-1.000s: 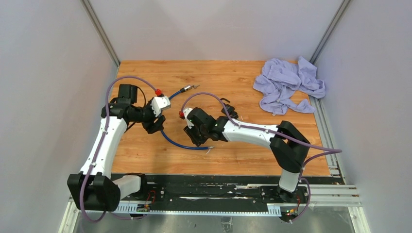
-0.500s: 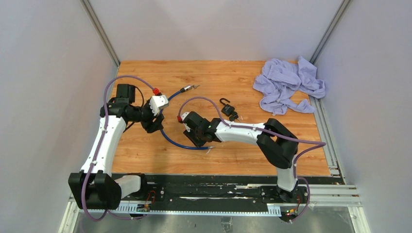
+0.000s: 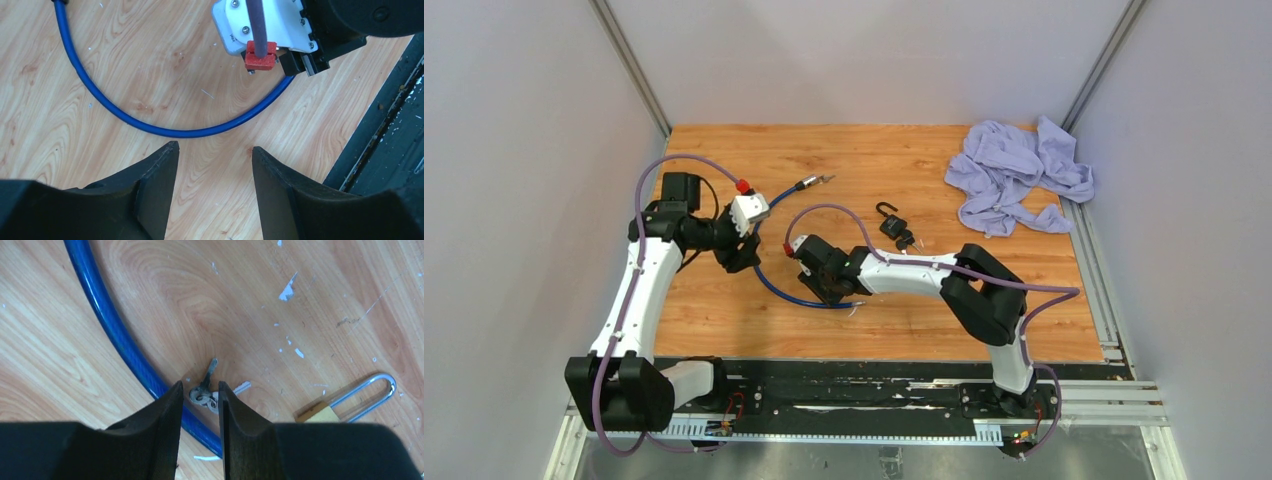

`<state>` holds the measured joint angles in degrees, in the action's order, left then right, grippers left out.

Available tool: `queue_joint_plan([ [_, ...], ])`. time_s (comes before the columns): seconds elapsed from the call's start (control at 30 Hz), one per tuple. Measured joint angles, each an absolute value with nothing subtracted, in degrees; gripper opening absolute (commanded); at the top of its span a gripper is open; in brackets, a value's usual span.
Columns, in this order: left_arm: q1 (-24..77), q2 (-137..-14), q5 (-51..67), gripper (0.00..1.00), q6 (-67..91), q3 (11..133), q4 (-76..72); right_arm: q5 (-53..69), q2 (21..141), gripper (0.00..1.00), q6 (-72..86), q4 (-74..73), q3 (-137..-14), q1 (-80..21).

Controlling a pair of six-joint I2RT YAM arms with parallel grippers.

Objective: Unlock with the key

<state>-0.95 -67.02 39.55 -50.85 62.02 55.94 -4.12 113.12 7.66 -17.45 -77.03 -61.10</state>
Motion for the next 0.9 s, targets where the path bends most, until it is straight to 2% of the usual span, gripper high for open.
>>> queue_joint_plan([
  [0.17, -1.1, -67.0, 40.2, 0.59, -50.7, 62.8, 56.1, -4.8, 114.0, 0.32, 7.7, -17.1, -77.4, -61.1],
  [0.4, -1.3, -66.4, 41.3, 0.59, -50.8, 63.1, 56.3, -5.1, 114.0, 0.23, 7.7, -16.9, -77.4, -61.1],
  [0.6, -1.4, -66.2, 41.9, 0.58, -50.8, 63.6, 56.5, -5.7, 113.7, 0.31, 7.9, -16.0, -76.5, -61.1],
  [0.73, -1.4, -66.2, 42.3, 0.58, -50.8, 63.9, 56.5, -6.1, 112.4, 0.32, 8.0, -14.5, -74.5, -61.1],
  [0.8, -1.4, -66.2, 42.4, 0.57, -50.8, 63.9, 56.6, -6.1, 111.8, 0.31, 8.1, -14.4, -73.6, -61.1],
  [0.9, -1.4, -66.2, 42.4, 0.57, -50.8, 63.9, 56.6, -6.0, 111.5, 0.23, 8.1, -14.4, -73.2, -61.1],
])
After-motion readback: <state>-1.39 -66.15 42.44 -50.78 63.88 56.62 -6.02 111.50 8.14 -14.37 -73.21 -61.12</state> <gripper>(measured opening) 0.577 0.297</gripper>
